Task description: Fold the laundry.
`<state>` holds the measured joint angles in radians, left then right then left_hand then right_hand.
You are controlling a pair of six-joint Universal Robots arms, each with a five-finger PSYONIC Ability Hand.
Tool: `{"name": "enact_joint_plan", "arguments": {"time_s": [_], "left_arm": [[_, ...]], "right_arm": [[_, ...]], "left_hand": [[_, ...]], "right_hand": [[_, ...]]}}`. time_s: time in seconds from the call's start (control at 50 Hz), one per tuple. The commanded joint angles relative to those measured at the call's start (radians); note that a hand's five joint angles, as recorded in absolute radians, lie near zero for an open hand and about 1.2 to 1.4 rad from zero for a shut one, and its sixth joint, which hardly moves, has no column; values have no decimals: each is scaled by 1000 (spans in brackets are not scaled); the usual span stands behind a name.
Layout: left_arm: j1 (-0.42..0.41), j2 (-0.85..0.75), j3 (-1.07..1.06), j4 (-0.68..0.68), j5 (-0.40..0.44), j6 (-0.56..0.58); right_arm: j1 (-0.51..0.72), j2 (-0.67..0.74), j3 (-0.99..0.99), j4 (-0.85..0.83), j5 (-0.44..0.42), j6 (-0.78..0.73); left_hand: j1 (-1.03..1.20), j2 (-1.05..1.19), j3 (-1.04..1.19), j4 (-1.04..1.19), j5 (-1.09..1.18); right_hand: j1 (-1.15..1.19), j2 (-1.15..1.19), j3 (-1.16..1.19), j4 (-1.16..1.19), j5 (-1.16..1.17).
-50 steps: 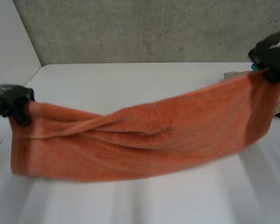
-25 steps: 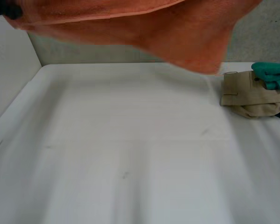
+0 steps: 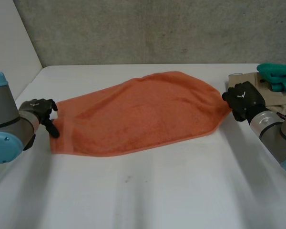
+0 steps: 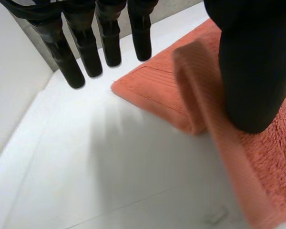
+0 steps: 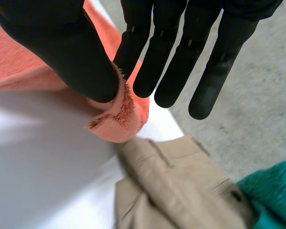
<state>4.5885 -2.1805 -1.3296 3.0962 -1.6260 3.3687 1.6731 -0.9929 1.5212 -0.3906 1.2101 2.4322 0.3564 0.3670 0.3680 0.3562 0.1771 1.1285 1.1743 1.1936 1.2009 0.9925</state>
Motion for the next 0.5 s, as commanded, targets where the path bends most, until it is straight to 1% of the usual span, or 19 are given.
{"name": "enact_joint_plan", "arguments": {"time_s": [0.02, 0.04, 0.08, 0.1, 0.16, 0.18, 0.24, 0.26, 0.3, 0.32, 0.34, 0.38, 0.44, 0.5], "left_arm": [[20, 169, -95, 58, -3, 18], [27, 218, -135, 80, 8, 26], [35, 266, -181, 99, 23, 40], [41, 315, -230, 114, 44, 57], [47, 375, -315, 131, 90, 96], [49, 408, -374, 137, 127, 128], [50, 444, -459, 145, 181, 187], [47, 459, -506, 150, 211, 230], [46, 467, -548, 153, 238, 270], [43, 467, -583, 159, 261, 303], [41, 465, -594, 163, 268, 314], [38, 452, -617, 180, 287, 348], [44, 413, -615, 200, 293, 368], [47, 342, -585, 226, 284, 382]], "right_arm": [[-12, -26, -4, 55, 2, 13], [-15, -35, -1, 61, 2, 19], [-19, -44, 5, 61, 2, 27], [-24, -52, 14, 61, 2, 33], [-29, -62, 25, 61, -3, 39], [-30, -67, 33, 61, -3, 42], [-30, -72, 42, 56, -4, 47], [-30, -73, 48, 55, -4, 50], [-30, -73, 50, 55, -6, 50], [-27, -73, 51, 55, -6, 50], [-27, -72, 51, 55, -6, 50], [-26, -70, 51, 55, -7, 47], [-26, -69, 51, 55, -7, 47], [-24, -64, 53, 61, -7, 45]], "left_hand": [[-84, -95, -96, -84, -79], [-90, -101, -102, -90, -85], [-87, -98, -99, -87, -82], [-70, -80, -81, -70, -65], [15, 5, 4, 15, 20], [71, 60, 59, 71, 76], [142, 131, 130, 142, 146], [194, 184, 183, 194, 199], [259, 248, 247, 259, 264], [355, 345, 344, 355, 360], [368, 357, 356, 368, 372], [362, 351, 350, 362, 367], [289, 278, 277, 289, 294], [98, 88, 87, 99, 103]], "right_hand": [[268, 222, 203, 195, 229], [268, 222, 203, 195, 229], [268, 222, 203, 195, 229], [268, 222, 203, 195, 229], [268, 222, 203, 195, 229], [268, 222, 203, 195, 229], [268, 222, 203, 195, 229], [268, 222, 203, 195, 229], [268, 222, 203, 195, 229], [268, 222, 203, 195, 229], [268, 222, 203, 195, 229], [268, 222, 203, 195, 229], [268, 222, 203, 195, 229], [268, 222, 203, 195, 229]]}}
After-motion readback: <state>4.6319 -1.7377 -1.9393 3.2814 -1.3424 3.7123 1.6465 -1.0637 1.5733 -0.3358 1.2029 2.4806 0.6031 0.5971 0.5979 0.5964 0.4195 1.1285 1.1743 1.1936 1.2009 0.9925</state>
